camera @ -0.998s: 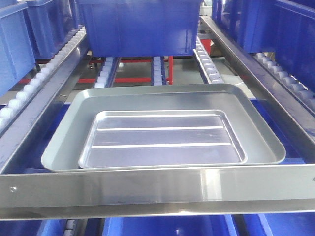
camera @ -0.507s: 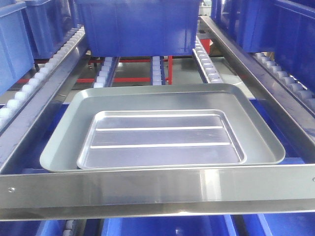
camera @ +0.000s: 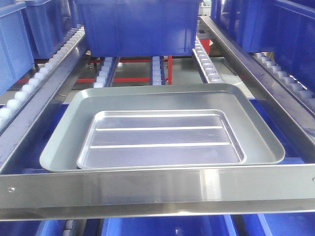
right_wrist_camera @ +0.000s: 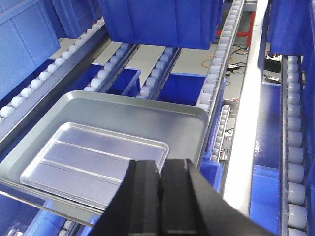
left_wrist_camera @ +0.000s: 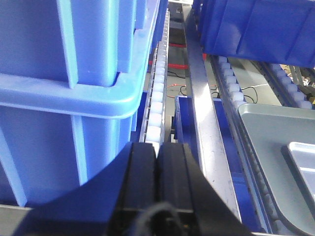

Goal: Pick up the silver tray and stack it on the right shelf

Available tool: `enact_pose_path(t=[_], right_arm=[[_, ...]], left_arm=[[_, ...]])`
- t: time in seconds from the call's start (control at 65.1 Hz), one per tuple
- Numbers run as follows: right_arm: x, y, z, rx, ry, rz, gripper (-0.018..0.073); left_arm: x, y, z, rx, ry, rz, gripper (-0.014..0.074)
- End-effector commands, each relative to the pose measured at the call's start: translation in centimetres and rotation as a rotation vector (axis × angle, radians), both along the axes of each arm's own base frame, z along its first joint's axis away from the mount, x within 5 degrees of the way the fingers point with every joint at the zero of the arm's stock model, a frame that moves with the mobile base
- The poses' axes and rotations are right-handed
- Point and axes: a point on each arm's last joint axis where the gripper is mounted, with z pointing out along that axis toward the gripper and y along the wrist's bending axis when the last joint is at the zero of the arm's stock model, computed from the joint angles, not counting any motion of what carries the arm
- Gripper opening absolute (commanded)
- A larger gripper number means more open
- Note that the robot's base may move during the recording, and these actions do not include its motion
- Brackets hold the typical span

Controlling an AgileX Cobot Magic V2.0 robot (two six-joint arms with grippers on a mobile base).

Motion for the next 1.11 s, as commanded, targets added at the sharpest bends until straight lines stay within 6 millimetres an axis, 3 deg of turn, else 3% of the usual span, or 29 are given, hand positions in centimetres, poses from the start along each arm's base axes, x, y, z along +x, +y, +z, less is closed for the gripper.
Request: enact_pose_path(t=[0.0, 0.415, 0.722, 0.906, 1.09], right_arm=[[0.0, 0.1, 1.6, 0.011, -0.102, 0.015, 0.0057], [-0.2, -0.8, 1.2, -0.141, -0.171, -0.057, 0.0057], [-2.2, -2.7, -5.4, -0.071, -0.288, -0.31, 0.0057], [-2.5, -3.0, -9.5, -0.057, -0.401, -0.362, 0.0057], [-2.5, -3.0, -9.8, -0.062, -0.371, -0.364, 0.0057]], left_arm=[[-0.1, 0.1, 0.3, -0.007, -0.092, 0.012, -0.009], [-0.1, 0.1, 0.3, -0.007, -0.092, 0.012, -0.009], [-0.1, 0.1, 0.3, -0.007, -0.092, 0.012, -0.009], [-0.1, 0.1, 0.3, -0.007, -0.092, 0.012, -0.009], [0.0, 0.1, 0.3, -0.007, -0.09, 0.012, -0.009]])
